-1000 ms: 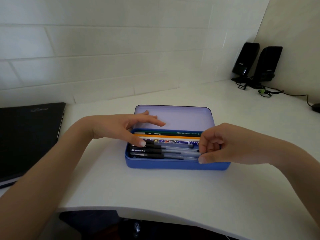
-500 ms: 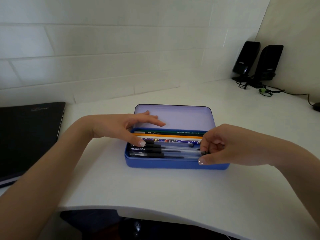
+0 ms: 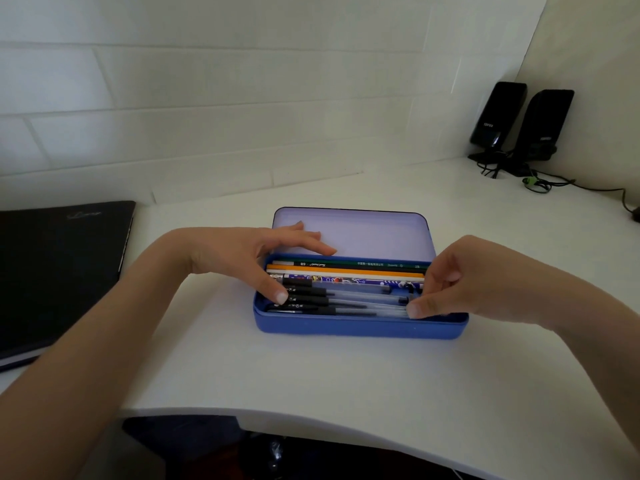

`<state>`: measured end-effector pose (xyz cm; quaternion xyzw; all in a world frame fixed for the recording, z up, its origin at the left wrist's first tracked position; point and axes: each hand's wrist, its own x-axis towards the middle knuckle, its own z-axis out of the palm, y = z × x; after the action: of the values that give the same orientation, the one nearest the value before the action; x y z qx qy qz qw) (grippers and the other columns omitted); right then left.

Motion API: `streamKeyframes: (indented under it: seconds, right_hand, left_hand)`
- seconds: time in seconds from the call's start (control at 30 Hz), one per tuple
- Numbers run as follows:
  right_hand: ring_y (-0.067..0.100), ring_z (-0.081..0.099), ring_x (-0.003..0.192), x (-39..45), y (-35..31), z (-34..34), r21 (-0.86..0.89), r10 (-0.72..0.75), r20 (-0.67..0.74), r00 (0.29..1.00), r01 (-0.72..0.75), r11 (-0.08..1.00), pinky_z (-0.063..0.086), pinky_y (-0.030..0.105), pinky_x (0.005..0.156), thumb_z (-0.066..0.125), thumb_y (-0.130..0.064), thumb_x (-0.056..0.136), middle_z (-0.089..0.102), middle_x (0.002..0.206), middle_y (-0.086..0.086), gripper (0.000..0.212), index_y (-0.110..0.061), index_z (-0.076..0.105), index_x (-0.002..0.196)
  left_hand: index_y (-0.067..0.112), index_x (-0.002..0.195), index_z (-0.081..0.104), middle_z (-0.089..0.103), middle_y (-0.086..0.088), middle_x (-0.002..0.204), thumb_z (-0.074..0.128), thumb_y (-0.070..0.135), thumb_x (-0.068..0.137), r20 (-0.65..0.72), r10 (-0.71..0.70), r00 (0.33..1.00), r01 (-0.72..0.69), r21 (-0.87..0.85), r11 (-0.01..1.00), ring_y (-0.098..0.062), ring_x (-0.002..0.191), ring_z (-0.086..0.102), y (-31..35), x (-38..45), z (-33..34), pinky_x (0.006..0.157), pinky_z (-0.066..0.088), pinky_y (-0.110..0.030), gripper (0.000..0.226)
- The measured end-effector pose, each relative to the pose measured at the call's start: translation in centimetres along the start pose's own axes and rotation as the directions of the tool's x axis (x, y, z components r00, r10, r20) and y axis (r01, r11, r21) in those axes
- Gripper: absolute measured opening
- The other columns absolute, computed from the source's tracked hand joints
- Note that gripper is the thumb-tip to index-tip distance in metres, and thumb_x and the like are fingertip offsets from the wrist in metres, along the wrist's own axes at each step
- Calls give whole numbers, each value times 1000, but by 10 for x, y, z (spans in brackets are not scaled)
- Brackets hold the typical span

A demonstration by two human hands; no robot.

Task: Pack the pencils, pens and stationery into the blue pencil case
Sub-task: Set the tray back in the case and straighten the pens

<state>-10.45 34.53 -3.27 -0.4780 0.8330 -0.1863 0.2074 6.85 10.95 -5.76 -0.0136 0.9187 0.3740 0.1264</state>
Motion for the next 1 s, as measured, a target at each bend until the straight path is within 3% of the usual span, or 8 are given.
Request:
streamKeyframes:
  seconds: [0.2, 0.3, 0.47, 0.53, 0.67, 0.8, 1.0]
  right_hand:
    - [13, 40, 50, 1, -1, 7, 16, -31, 13, 999, 31, 999, 32, 24, 53, 81, -44, 60, 48, 51, 1, 36, -15, 61, 51]
    - [11, 38, 48, 1, -2, 7, 9, -40, 2, 999, 40, 999, 30, 21, 50, 80, -45, 61, 45, 49, -1, 37, -15, 60, 52]
    - [14, 45, 54, 3, -2, 12, 19, -40, -21, 999, 40, 999, 35, 23, 54, 77, -48, 64, 54, 56, 5, 40, -13, 60, 54]
    - [15, 49, 57, 3, -2, 13, 32, -34, -29, 999, 34, 999, 38, 25, 56, 76, -48, 65, 61, 60, 10, 39, -13, 63, 55]
    - [15, 58, 56, 2, 0, 5, 69, -44, -95, 994, 51, 996, 46, 27, 58, 76, -46, 66, 69, 58, -1, 33, -14, 68, 58]
    - [28, 64, 64, 6, 3, 4, 78, -66, -132, 989, 77, 994, 52, 37, 66, 79, -37, 66, 72, 63, 4, 21, -18, 70, 65]
    - [7, 51, 47, 10, 1, 14, 64, -118, -117, 986, 126, 990, 42, 22, 56, 79, -28, 71, 68, 59, 2, 15, -17, 69, 65]
  left_hand:
    - [55, 131, 38, 17, 26, 154, 72, 70, 54, 15, 7, 1000, -8, 17, 1000, 10, 142, -3, 0, 0, 0, 120, 6, -37, 86]
    - [57, 131, 38, 17, 30, 152, 70, 70, 58, 21, 5, 1000, -5, 2, 1000, 13, 140, -4, -1, 0, 0, 116, 7, -27, 81]
    - [57, 127, 42, 23, 40, 144, 66, 34, 78, 12, 2, 1000, -1, -75, 997, 21, 136, -2, -6, 1, -1, 105, 15, -2, 59]
    - [57, 127, 42, 24, 40, 144, 62, 30, 81, 19, 6, 1000, -4, -79, 997, 22, 135, -2, -6, 1, -1, 100, 16, 4, 57]
    - [53, 129, 43, 28, 42, 142, 56, 27, 86, 8, 22, 1000, -21, -93, 995, 21, 135, -1, -8, 0, -1, 99, 14, 7, 52]
    - [49, 133, 42, 29, 40, 143, 56, 22, 90, 0, 33, 999, -33, -107, 994, 20, 137, -1, -11, 0, -2, 100, 15, 6, 53]
    - [50, 131, 43, 30, 42, 141, 64, 23, 82, -39, 45, 998, -50, -158, 986, 20, 136, 3, -10, 2, -2, 100, 19, 4, 60]
